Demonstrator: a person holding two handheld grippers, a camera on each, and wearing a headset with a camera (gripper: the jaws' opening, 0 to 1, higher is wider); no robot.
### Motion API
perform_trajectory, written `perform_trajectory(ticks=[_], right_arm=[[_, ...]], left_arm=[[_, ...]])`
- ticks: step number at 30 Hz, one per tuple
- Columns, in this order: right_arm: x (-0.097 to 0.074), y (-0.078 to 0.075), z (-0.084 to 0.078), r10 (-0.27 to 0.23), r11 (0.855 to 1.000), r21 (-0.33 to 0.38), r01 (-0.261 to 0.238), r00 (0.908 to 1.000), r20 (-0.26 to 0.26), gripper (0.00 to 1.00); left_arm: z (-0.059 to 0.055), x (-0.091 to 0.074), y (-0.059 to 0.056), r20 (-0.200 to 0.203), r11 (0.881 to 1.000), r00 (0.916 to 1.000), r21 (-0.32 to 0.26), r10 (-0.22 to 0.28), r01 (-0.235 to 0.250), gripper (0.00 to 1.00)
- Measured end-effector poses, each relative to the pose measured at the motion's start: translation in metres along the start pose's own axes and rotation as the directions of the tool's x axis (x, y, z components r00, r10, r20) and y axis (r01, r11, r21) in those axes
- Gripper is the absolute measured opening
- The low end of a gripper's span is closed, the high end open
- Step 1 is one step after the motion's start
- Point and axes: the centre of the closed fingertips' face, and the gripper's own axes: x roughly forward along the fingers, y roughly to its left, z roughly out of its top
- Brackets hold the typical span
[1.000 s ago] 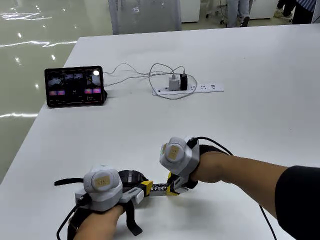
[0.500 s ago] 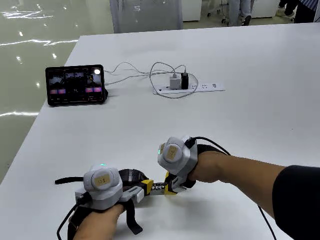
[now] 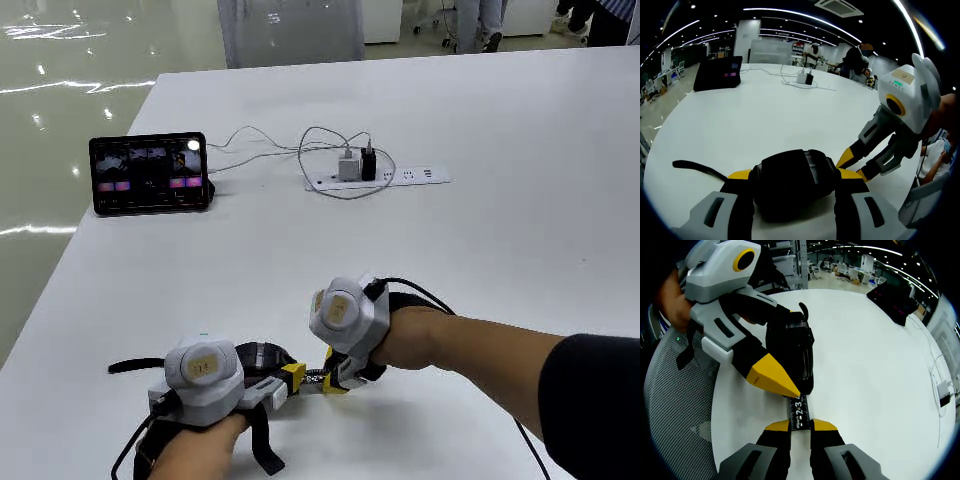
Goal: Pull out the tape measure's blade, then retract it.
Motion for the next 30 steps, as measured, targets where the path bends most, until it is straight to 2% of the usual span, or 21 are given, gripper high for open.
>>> perform_trajectory(ticks=[16, 30], right_arm=[[0.006, 0.0, 0.01, -0.003, 1.0, -0.013, 0.002, 0.9999, -0.012, 0.1], [0.012, 0.002, 0.023, 0.0, 1.0, -0.006, 0.0, 0.9999, 0.017, 0.1]], left_arm=[[0.0, 0.0, 0.0, 0.001, 1.0, 1.0, -0.003, 0.006, -0.006, 0.61], [0.0, 0.001, 0.0, 0.002, 1.0, 1.0, -0.005, 0.003, -0.003, 0.61]])
